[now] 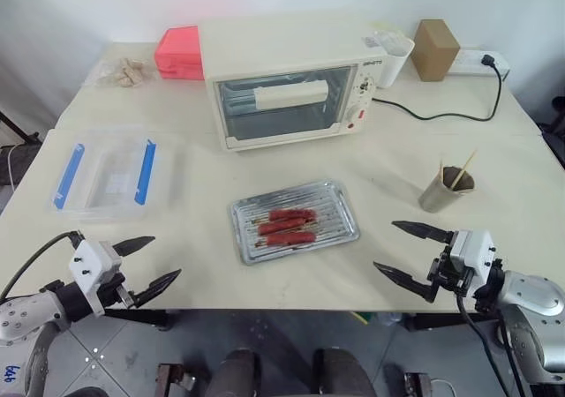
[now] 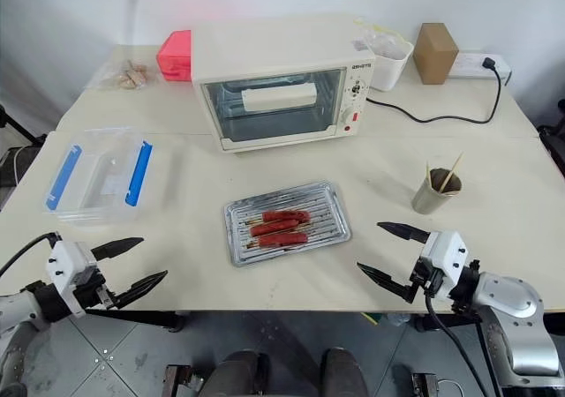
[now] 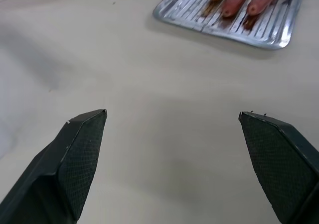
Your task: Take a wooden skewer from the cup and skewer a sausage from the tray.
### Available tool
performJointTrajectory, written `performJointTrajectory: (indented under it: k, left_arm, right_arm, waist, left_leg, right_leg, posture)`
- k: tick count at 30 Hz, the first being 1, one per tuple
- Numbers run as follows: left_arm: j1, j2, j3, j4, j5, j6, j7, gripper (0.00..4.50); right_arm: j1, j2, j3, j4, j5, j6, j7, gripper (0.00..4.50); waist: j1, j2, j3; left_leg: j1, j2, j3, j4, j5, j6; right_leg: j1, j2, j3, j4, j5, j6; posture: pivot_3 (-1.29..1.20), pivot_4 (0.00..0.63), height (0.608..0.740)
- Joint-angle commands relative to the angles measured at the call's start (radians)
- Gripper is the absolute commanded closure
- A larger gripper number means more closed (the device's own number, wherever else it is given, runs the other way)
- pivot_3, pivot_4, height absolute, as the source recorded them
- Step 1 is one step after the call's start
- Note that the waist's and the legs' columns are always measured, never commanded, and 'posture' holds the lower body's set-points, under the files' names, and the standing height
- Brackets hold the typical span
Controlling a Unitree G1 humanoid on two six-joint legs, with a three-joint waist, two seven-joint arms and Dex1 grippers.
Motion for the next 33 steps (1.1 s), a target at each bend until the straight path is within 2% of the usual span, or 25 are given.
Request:
performJointTrajectory:
  k: [1, 4, 7, 9, 12, 15, 19, 25, 30, 33]
  left_arm:
    - [-0.03, 0.014, -0.004, -0.044, -0.027, 0.003, -0.009, 0.0]
    - [-0.09, 0.025, -0.088, -0.08, -0.036, 0.005, -0.055, 0.0]
    - [-0.162, 0.013, -0.166, -0.126, -0.133, 0.068, -0.119, 0.0]
    - [-0.213, -0.006, -0.204, -0.159, -0.201, 0.124, -0.122, 0.0]
    - [-0.332, -0.073, -0.32, -0.18, -0.211, 0.156, -0.104, 0.0]
    - [-0.392, -0.105, -0.376, -0.178, -0.234, 0.204, -0.11, 0.0]
    - [-0.421, -0.103, -0.379, -0.177, -0.289, 0.261, -0.13, 0.0]
    - [-0.481, -0.128, -0.361, -0.127, -0.289, 0.251, -0.114, 0.0]
    - [-0.475, -0.136, -0.351, -0.107, -0.25, 0.216, -0.104, 0.0]
    - [-0.462, -0.137, -0.349, -0.108, -0.24, 0.204, -0.1, 0.0]
  right_arm:
    - [0.014, -0.015, -0.064, -0.027, 0.025, 0.003, -0.019, 0.02]
    - [0.062, -0.045, -0.151, -0.048, 0.049, 0.024, -0.03, 0.02]
    - [0.134, -0.074, -0.263, -0.061, 0.072, 0.037, -0.027, 0.02]
    - [0.176, -0.083, -0.338, -0.055, 0.08, 0.037, -0.032, 0.02]
    - [0.274, -0.09, -0.495, 0.04, 0.066, 0.026, -0.027, 0.02]
    - [0.295, -0.119, -0.554, 0.065, 0.114, 0.128, -0.049, 0.02]
    - [0.254, -0.228, -0.55, 0.038, 0.146, 0.252, -0.018, 0.02]
    - [0.142, -0.455, -0.5, 0.08, 0.109, 0.433, 0.019, 0.02]
    - [-0.12, -0.717, -0.289, 0.174, 0.109, 0.653, 0.033, 0.02]
    - [-0.362, -0.778, -0.098, 0.227, 0.087, 0.733, 0.017, 0.02]
  waist:
    - [0.0, 0.0, 0.0]
    - [0.014, 0.001, 0.0]
    - [0.023, 0.001, 0.0]
    - [0.022, 0.001, 0.0]
    - [0.004, 0.003, 0.0]
    - [0.024, 0.005, 0.0]
    - [-0.004, 0.005, 0.0]
    - [0.002, 0.007, 0.0]
    - [0.001, 0.008, 0.001]
    - [0.0, 0.008, 0.002]
  left_leg:
    - [0.0, 0.0, 0.0, 0.0, 0.0, 0.0]
    - [-0.001, 0.0, 0.0, 0.0, 0.0, 0.0]
    - [-0.001, -0.001, 0.0, 0.0, 0.0, 0.0]
    - [-0.001, -0.001, 0.0, 0.0, 0.0, 0.0]
    - [0.0, 0.0, 0.001, 0.0, 0.0, 0.0]
    - [0.0, -0.003, 0.001, 0.001, 0.002, 0.002]
    - [0.002, -0.003, 0.004, 0.001, 0.002, 0.003]
    - [0.001, -0.001, 0.003, 0.001, 0.002, 0.003]
    - [-0.001, -0.004, 0.003, 0.003, 0.003, 0.004]
    - [-0.002, -0.002, 0.001, 0.002, 0.003, 0.004]
  right_leg:
    - [0.0, 0.0, 0.0, 0.0, 0.0, 0.0]
    - [0.0, 0.0, -0.001, 0.0, 0.0, 0.0]
    - [0.0, 0.0, 0.0, 0.0, 0.0, 0.0]
    - [0.0, 0.0, -0.001, -0.001, 0.0, 0.0]
    - [0.0, 0.002, 0.0, 0.0, 0.0, 0.0]
    - [0.002, 0.003, -0.001, 0.002, 0.001, 0.001]
    - [0.002, 0.002, 0.002, 0.002, 0.002, 0.003]
    - [0.001, 0.004, 0.001, 0.001, 0.002, 0.003]
    - [0.001, 0.001, 0.001, 0.001, 0.002, 0.003]
    - [0.0, 0.0, 0.001, -0.001, 0.002, 0.003]
  posture:
    - [0.0, 0.15, 0.74]
    - [0.0, 0.15, 0.74]
    - [0.0, 0.15, 0.74]
    - [0.0, 0.15, 0.74]
    - [0.0, 0.15, 0.74]
    - [0.0, 0.15, 0.74]
    - [0.0, 0.15, 0.74]
    - [0.0, 0.15, 0.74]
    - [0.0, 0.15, 0.74]
    - [0.0, 0.15, 0.74]
